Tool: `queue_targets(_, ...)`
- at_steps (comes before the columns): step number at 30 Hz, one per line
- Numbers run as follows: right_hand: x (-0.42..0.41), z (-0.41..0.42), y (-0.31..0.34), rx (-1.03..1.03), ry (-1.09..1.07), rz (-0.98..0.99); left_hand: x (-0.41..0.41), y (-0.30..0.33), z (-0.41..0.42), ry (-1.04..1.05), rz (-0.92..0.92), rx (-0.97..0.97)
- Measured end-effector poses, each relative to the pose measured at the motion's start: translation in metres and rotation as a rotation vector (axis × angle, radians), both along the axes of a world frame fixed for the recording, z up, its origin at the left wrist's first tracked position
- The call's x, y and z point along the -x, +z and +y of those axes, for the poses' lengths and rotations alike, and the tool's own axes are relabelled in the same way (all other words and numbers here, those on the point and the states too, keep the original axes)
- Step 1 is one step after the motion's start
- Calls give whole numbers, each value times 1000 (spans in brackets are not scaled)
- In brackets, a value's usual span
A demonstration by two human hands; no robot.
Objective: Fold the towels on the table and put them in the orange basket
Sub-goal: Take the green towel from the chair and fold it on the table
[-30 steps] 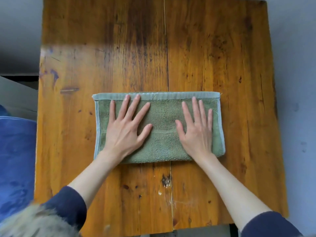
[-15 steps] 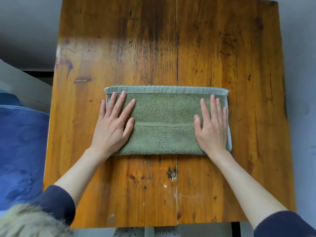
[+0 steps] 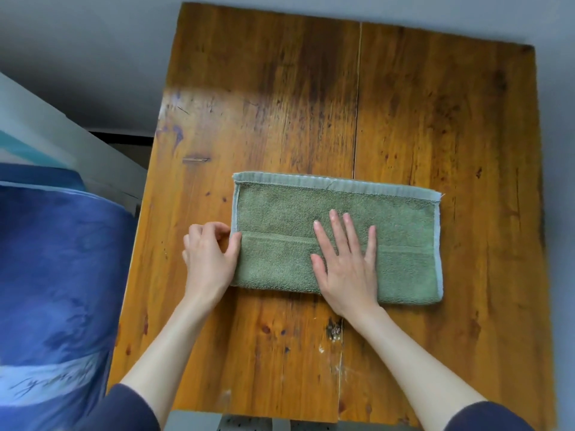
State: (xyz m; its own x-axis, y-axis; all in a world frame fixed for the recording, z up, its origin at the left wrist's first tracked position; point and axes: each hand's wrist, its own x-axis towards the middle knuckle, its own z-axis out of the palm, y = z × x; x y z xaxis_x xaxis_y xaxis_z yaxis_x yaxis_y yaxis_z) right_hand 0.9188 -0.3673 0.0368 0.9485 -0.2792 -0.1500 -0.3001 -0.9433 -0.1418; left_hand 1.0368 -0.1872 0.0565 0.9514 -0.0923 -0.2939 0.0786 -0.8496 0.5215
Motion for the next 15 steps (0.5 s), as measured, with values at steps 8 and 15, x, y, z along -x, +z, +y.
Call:
queue_targets(8, -4, 4, 6, 18, -26, 50, -17, 12, -14, -45, 177, -177)
queue_targets(15, -32, 21, 7, -36, -101, 124, -56, 33, -9, 71, 245, 176)
